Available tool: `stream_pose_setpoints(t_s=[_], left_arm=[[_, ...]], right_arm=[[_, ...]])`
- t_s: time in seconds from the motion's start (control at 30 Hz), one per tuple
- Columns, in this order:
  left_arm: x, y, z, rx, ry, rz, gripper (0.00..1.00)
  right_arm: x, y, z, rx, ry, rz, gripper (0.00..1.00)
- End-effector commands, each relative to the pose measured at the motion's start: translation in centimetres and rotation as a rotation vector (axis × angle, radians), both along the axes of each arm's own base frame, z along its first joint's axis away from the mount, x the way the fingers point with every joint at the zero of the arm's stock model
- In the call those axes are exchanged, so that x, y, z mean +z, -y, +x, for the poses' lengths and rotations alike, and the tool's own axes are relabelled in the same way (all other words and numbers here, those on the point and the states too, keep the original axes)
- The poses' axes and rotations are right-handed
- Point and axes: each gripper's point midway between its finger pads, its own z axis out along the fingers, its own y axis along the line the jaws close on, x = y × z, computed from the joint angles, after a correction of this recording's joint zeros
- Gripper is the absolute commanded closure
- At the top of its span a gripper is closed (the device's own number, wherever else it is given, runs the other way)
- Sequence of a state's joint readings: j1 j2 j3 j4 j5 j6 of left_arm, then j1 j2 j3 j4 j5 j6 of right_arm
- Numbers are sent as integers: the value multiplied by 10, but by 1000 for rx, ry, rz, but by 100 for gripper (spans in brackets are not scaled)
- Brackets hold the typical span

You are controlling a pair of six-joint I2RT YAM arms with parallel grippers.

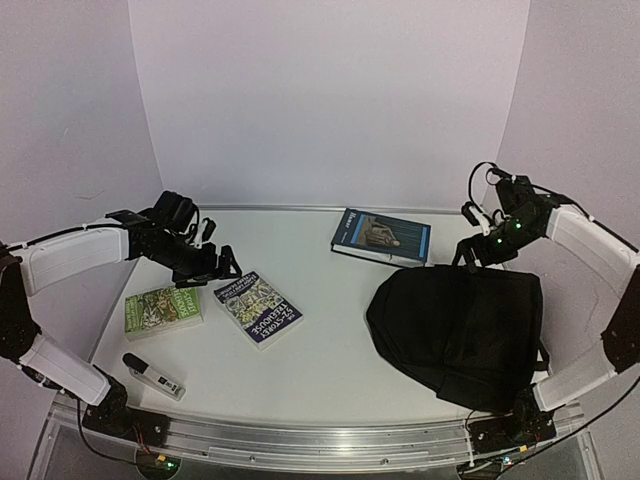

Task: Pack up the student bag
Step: Move the book to the center of the board.

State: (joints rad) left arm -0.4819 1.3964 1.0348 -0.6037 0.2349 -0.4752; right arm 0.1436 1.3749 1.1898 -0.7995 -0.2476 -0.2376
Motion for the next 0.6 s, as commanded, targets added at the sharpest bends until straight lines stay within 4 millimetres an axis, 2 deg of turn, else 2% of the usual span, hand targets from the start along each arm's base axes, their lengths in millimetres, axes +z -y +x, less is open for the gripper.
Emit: stream_pose_setpoints(t_s=[0.0,0.2,0.27,0.43,0.57], left_arm=[[26,12,6,-38,54,-54,0],[24,11,2,-30,44,-65,0],[23,11,0,-26,44,-74,0],[21,9,0,1,54,-86,0],[22,11,7,13,63,-83,0]], right_arm=[[-1,5,35,2,10,-96,2],[-32,14,77,-30,-56,-191,2],[-37,14,91,-64,-60,-180,2],[-51,-9,135,-143,-61,-35,2],[-71,-27,167,-207,-90,82,2]])
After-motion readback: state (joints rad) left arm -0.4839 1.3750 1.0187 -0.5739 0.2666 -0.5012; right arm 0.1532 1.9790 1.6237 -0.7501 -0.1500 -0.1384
